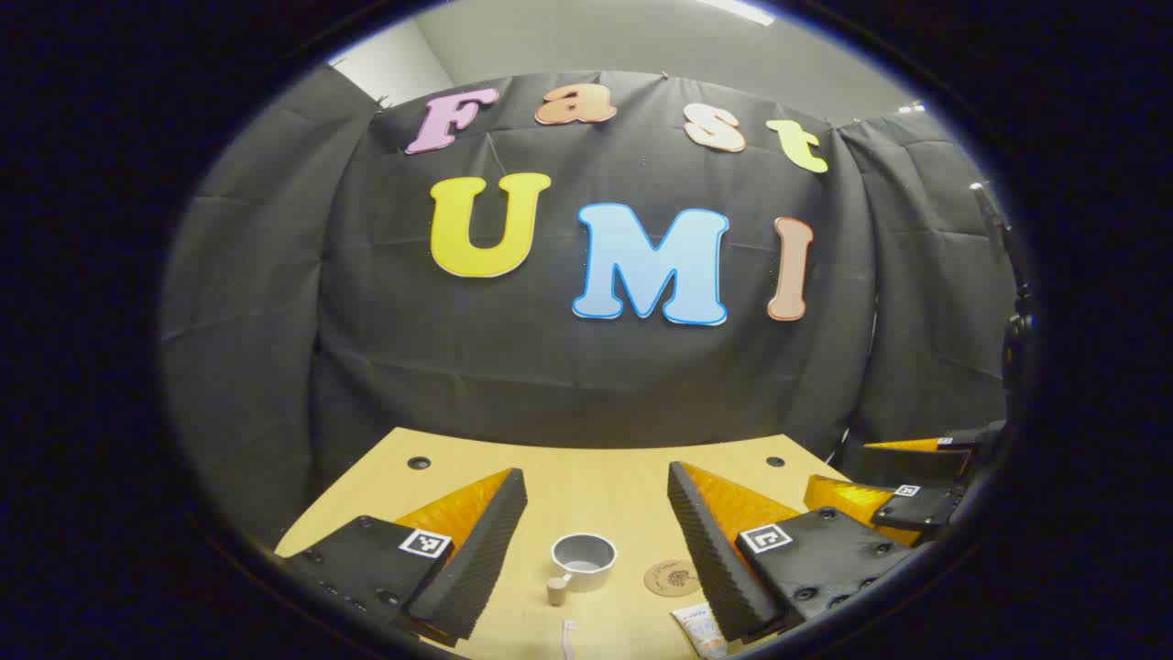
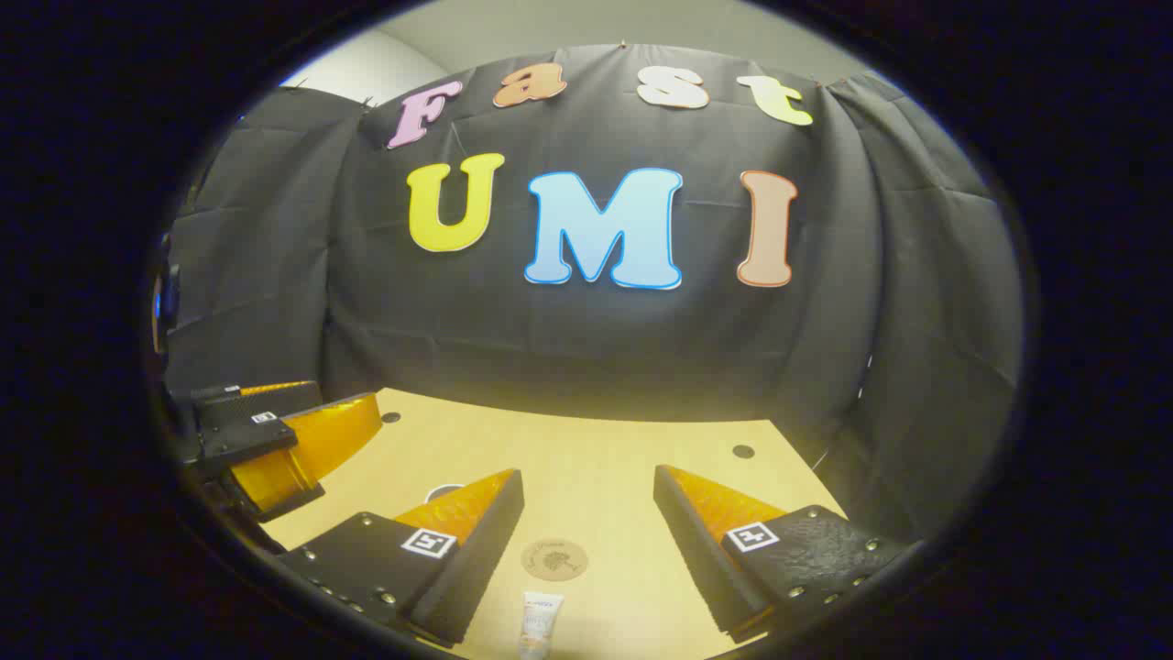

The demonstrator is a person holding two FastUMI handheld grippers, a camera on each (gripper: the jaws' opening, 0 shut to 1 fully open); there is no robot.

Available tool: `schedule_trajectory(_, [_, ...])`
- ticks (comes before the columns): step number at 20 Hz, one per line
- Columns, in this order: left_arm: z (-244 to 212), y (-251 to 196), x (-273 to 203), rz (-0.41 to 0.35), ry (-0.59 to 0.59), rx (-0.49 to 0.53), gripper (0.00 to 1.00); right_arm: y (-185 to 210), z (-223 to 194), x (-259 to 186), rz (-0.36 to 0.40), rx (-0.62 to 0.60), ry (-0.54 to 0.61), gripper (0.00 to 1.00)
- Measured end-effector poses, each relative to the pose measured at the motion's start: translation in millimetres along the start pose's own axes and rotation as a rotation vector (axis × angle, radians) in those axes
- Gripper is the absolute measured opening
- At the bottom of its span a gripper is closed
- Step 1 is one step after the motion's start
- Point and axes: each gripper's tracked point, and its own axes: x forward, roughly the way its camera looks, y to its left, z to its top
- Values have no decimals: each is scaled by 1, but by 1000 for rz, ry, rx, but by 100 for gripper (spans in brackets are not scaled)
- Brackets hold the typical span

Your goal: Put the toothbrush and toothpaste on the desktop into the cup, then pick up the cup and place it on the coaster on the desktop.

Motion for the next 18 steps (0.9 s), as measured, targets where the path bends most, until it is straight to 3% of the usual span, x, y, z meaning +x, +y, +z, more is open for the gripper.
schedule_trajectory(5, [-19,0,13,5,56,-22,100,7,-11,16,44,50,59,92])
schedule_trajectory(18, [-45,-8,4,-22,116,-8,99,13,-38,12,45,89,130,89])
